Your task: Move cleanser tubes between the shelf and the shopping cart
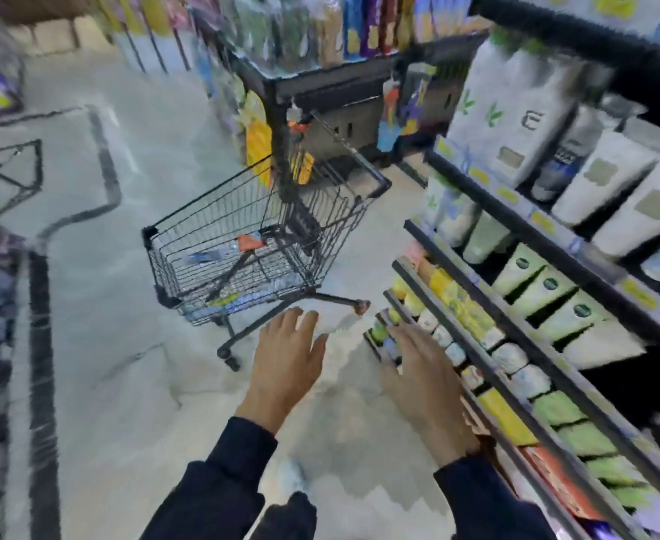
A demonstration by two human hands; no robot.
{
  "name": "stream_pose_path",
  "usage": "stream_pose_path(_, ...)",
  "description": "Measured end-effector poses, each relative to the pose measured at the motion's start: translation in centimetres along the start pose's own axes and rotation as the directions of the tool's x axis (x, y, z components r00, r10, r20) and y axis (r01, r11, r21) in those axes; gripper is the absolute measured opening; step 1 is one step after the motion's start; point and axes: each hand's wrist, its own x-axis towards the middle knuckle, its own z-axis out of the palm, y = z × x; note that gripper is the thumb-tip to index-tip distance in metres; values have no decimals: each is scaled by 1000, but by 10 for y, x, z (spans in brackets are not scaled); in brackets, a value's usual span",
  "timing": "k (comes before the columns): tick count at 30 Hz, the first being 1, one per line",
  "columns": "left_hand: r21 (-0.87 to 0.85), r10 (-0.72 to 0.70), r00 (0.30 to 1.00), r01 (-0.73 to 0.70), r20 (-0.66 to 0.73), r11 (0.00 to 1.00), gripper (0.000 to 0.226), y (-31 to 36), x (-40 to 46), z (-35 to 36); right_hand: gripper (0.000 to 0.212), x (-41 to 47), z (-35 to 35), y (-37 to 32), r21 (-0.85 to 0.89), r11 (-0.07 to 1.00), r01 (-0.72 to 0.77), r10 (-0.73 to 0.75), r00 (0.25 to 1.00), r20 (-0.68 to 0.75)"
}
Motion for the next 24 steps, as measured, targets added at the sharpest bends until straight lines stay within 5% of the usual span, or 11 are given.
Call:
stream_pose_path(10,-31,-290,957,291,27,956,37,-154,9,-10,45,99,91,-113,94,987,132,-145,977,156)
stream_pose_path(24,-40,-398,912,403,102,914,42,-269,124,15,43,240,171,-162,138,986,93,-137,921,363)
